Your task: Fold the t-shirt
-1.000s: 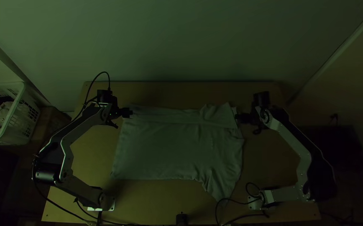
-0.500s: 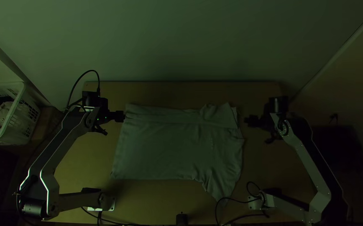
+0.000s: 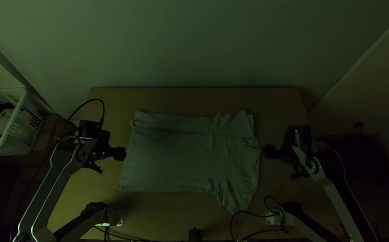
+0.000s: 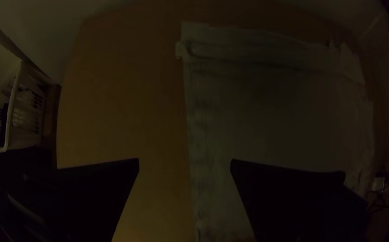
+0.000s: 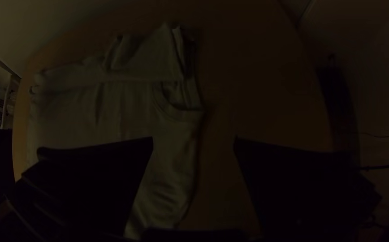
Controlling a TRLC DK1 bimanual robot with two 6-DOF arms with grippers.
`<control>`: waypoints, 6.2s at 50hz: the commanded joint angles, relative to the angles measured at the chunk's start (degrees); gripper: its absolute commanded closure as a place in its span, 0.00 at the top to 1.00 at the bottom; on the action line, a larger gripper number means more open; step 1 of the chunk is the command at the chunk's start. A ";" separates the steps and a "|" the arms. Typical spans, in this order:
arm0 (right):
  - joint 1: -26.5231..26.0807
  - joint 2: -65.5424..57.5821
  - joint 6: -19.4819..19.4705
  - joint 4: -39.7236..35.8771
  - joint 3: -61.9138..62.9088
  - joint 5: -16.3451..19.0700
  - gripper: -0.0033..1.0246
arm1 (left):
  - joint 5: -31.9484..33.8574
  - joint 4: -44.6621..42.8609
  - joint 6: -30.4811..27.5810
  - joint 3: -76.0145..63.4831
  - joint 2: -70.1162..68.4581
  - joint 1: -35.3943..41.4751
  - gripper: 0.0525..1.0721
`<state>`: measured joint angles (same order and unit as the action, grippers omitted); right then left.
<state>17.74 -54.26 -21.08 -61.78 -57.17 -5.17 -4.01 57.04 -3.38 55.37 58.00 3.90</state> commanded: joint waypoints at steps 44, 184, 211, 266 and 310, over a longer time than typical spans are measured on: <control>13.02 5.30 -11.88 -14.07 12.78 7.19 0.81 | -0.91 17.50 -0.31 -12.92 7.74 5.50 0.96; 26.91 -17.63 -13.28 4.30 16.74 11.41 0.03 | -0.03 9.94 -5.24 -7.12 22.95 2.78 0.03; 14.96 -12.19 -6.78 -2.73 9.09 8.42 0.03 | 2.78 9.50 -2.60 6.06 24.62 1.02 0.03; -2.53 -38.73 4.29 4.83 -19.30 3.59 0.03 | 3.22 10.64 -2.07 44.56 46.59 -0.47 0.03; -7.54 -57.45 6.14 12.12 -36.70 3.59 0.68 | 13.59 11.87 0.92 61.52 61.45 -2.76 0.93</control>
<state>11.22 -110.83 -15.77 -49.98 -91.46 -0.86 6.31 68.40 -4.03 114.56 117.69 2.79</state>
